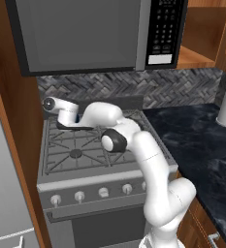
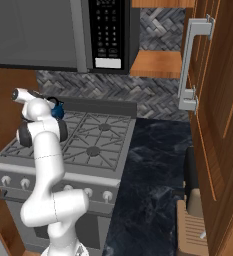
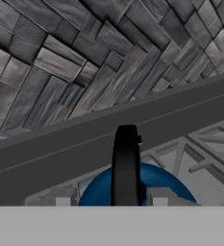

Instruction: The kettle is done boiling. Turn off the stove, then wait for 300 timesteps before moving the kettle to the dining table.

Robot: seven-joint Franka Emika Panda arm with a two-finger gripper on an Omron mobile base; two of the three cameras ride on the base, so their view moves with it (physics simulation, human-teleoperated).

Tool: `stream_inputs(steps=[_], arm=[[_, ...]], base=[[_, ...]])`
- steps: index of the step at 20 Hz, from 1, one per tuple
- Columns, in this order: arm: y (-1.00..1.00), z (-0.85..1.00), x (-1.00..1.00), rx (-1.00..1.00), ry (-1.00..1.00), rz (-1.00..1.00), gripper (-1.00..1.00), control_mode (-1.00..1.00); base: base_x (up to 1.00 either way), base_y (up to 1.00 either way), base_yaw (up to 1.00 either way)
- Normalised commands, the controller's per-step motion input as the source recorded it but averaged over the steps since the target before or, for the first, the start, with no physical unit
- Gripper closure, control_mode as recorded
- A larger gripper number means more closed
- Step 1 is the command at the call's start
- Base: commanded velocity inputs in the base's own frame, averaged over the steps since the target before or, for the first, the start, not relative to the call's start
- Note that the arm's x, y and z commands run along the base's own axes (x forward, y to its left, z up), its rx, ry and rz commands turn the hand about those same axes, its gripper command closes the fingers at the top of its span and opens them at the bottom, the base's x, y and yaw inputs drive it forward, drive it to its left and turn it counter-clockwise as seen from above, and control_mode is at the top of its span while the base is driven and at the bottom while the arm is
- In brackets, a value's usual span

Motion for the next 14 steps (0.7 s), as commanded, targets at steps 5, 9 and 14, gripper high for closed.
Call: stream_inputs(steps=[5, 9, 14], arm=[[0.00, -0.06, 0.02, 0.01, 0.00, 0.00, 1.00, -1.00], [0.00, 0.00, 0.00, 0.00, 0.00, 0.00, 1.00, -1.00], [0.00, 0.00, 0.00, 0.00, 0.00, 0.00, 1.00, -1.00]], base=[[0.00, 0.00, 0.00], [0.00, 0.00, 0.00], [0.00, 0.00, 0.00]])
